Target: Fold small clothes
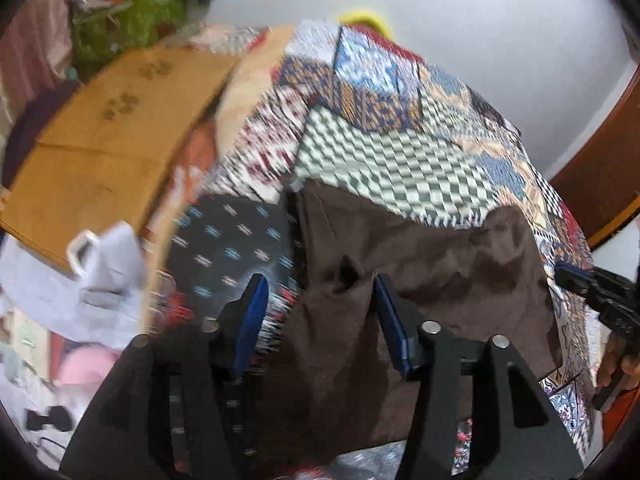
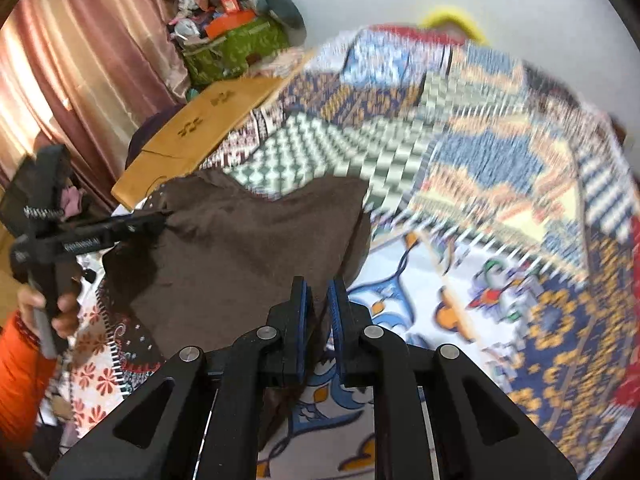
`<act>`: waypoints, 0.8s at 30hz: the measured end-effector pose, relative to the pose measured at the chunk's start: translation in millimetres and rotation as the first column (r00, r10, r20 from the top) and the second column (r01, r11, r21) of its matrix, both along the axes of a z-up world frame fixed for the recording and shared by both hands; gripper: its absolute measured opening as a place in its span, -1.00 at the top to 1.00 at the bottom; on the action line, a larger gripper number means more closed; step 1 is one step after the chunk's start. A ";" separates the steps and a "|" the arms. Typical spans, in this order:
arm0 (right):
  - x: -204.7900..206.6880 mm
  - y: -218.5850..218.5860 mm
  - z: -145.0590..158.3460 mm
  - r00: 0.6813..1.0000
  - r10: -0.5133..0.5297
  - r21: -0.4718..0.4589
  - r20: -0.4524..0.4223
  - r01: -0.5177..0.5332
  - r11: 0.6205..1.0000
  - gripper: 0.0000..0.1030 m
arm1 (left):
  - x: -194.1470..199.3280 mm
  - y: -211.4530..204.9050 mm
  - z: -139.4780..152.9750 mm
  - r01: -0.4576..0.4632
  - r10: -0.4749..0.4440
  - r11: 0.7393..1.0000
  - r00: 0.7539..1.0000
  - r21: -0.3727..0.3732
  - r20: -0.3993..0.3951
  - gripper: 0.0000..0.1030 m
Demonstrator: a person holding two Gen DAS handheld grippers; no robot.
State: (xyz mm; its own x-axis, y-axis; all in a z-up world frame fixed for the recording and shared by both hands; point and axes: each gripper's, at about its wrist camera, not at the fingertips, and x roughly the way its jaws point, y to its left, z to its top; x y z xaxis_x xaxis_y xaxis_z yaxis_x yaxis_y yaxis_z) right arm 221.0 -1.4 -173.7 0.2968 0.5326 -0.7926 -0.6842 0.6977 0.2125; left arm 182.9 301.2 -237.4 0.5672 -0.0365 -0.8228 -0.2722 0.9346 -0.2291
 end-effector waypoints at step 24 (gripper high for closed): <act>20.0 42.0 -43.7 0.978 0.084 0.004 -0.190 -0.084 0.996 0.70 | 14.5 12.4 -22.4 -0.056 0.077 0.980 0.992 0.189 -0.103 -0.09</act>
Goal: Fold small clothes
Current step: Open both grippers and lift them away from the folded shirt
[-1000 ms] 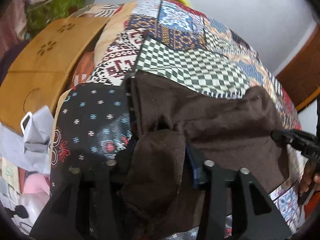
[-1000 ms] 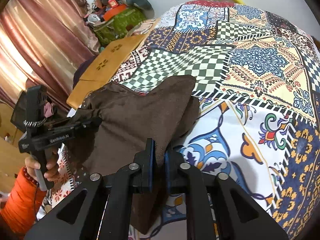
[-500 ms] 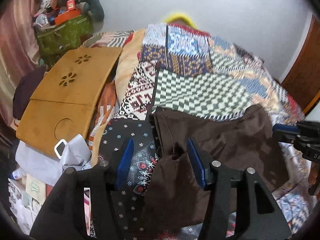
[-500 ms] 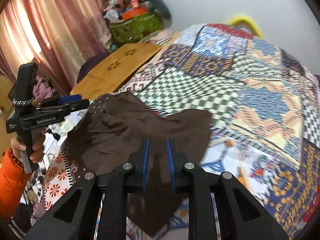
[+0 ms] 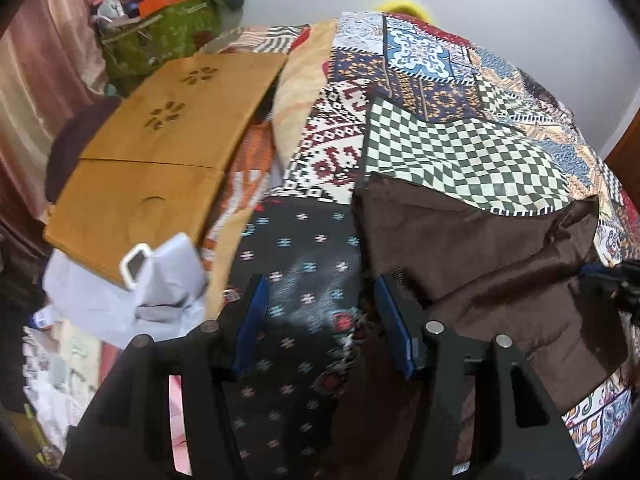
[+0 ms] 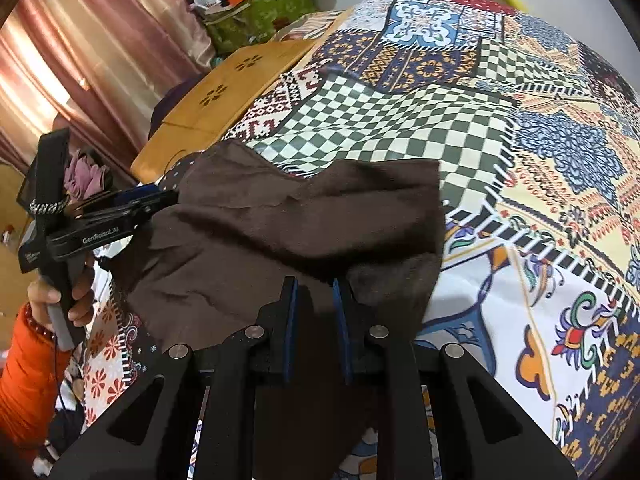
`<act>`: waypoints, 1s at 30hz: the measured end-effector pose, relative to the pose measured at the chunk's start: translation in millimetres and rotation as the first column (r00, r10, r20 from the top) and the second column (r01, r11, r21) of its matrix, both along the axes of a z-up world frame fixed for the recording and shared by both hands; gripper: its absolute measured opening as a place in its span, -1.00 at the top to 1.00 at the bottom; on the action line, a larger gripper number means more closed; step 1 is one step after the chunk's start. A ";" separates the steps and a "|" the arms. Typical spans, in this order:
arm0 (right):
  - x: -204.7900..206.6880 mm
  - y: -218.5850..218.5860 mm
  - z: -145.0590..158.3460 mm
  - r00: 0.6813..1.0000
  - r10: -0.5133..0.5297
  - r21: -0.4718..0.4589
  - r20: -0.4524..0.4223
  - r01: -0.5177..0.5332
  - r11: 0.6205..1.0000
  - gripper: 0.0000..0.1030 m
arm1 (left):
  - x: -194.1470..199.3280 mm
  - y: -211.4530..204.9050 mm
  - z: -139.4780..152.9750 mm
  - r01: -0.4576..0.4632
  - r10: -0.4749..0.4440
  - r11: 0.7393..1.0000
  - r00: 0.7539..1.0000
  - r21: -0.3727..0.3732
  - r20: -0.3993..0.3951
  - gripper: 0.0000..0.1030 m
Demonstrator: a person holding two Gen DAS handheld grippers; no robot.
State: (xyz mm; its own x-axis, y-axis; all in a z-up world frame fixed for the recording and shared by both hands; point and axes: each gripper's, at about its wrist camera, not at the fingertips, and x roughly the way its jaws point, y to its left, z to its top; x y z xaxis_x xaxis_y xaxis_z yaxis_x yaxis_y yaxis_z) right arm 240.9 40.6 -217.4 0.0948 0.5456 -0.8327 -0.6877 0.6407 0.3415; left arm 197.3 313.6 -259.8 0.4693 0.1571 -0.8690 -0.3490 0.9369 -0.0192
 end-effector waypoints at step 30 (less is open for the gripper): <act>-239.5 -139.7 253.8 0.781 -0.262 0.483 0.567 -0.058 0.874 -0.07 | -255.6 -216.0 277.4 0.070 -0.249 0.957 0.694 0.280 0.675 -0.43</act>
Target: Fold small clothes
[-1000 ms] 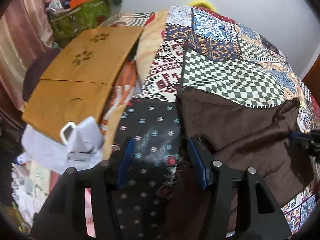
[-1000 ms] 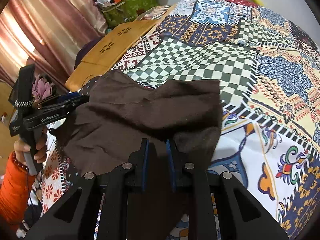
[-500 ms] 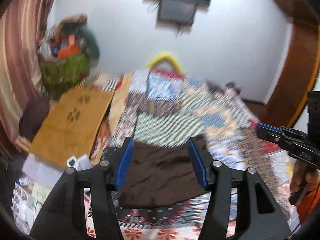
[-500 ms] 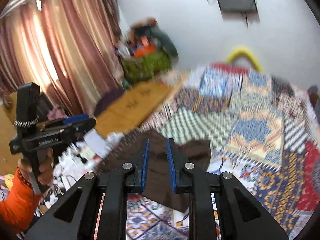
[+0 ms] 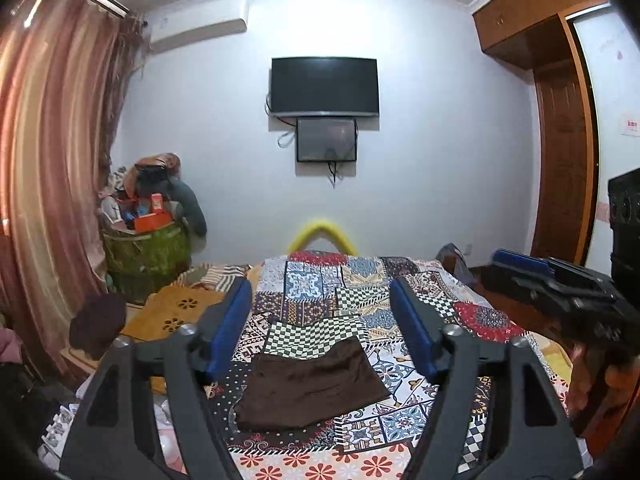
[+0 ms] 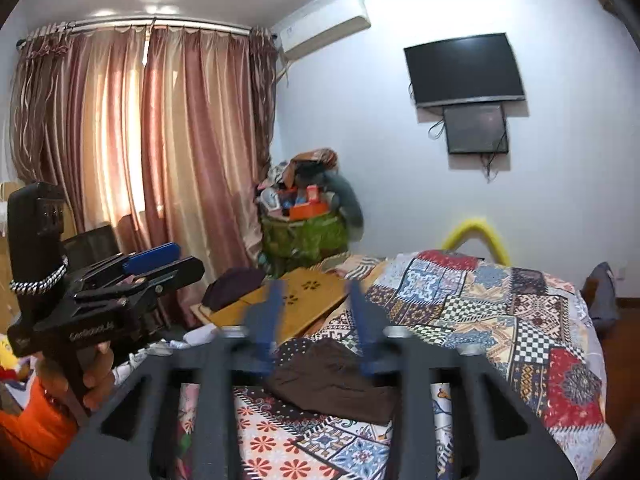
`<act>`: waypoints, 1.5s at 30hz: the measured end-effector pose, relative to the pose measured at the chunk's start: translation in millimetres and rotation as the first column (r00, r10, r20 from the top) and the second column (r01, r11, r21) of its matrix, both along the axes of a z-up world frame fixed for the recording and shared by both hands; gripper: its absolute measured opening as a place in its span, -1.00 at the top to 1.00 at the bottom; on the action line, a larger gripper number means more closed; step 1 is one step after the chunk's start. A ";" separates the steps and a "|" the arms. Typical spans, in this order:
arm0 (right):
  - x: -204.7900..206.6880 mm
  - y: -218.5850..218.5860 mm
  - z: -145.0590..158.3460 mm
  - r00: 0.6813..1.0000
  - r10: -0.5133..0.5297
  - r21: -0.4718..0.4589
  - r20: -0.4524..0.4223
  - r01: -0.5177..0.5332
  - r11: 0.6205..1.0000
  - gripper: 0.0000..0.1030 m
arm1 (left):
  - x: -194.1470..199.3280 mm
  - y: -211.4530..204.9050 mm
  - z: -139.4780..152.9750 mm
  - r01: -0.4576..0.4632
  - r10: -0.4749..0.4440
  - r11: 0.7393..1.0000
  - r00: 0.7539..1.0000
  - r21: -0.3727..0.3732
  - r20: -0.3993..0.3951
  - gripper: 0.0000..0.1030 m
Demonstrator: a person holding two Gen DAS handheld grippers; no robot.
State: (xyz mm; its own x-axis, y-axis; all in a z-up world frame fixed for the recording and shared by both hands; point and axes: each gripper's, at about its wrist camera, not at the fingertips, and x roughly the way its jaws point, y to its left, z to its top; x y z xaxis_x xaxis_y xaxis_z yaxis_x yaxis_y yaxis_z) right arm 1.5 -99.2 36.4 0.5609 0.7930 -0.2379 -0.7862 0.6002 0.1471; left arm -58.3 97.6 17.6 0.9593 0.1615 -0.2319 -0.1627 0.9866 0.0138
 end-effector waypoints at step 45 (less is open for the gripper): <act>-21.9 -1.5 -11.1 0.993 -0.119 -0.057 0.007 0.119 0.991 -1.00 | -22.1 7.9 -20.7 -0.045 0.046 0.994 0.999 -0.096 0.013 -1.00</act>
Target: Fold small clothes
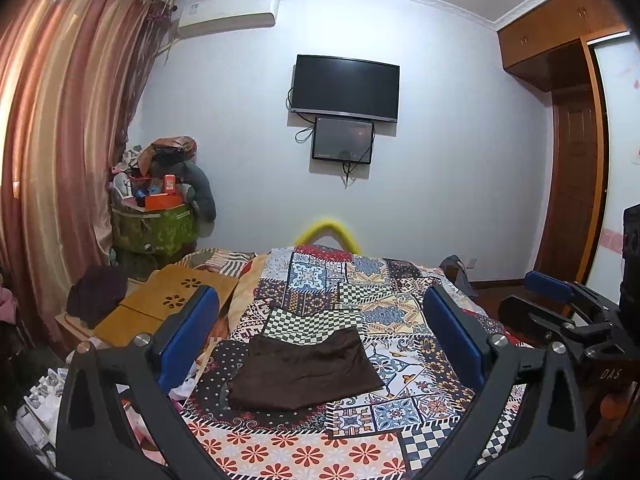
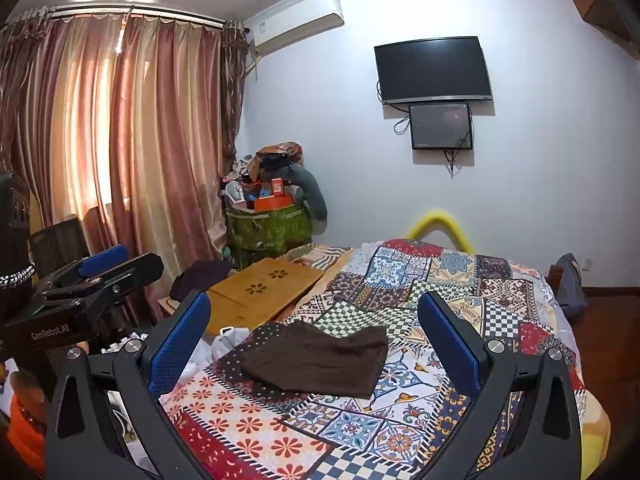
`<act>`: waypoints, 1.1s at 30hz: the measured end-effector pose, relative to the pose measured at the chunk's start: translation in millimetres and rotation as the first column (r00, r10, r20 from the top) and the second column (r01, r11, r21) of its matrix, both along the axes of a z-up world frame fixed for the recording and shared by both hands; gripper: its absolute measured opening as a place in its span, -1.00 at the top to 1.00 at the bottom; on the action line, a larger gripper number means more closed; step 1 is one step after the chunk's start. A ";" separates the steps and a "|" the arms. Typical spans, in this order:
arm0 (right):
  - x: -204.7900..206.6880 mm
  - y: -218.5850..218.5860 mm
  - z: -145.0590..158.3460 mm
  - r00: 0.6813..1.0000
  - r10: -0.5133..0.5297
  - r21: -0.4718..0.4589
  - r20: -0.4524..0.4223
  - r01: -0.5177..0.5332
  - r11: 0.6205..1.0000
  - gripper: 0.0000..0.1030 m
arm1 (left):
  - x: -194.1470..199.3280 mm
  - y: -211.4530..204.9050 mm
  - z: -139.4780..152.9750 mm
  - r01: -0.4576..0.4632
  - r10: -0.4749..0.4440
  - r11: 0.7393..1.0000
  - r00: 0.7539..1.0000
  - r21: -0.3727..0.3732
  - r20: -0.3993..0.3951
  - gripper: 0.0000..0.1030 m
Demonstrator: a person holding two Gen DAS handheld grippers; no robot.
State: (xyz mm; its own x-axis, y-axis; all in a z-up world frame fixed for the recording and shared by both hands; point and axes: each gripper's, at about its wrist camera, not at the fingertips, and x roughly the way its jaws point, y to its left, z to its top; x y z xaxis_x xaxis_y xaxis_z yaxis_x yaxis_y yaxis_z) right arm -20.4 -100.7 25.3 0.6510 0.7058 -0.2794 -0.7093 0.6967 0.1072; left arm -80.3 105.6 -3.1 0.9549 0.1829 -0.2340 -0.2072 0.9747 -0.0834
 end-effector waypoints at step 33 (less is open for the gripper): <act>-1.1 -4.3 0.4 1.000 -0.011 0.009 -0.016 0.011 1.000 -1.00 | 1.5 -3.1 -1.4 0.040 -0.041 0.999 0.999 -0.023 -0.018 -1.00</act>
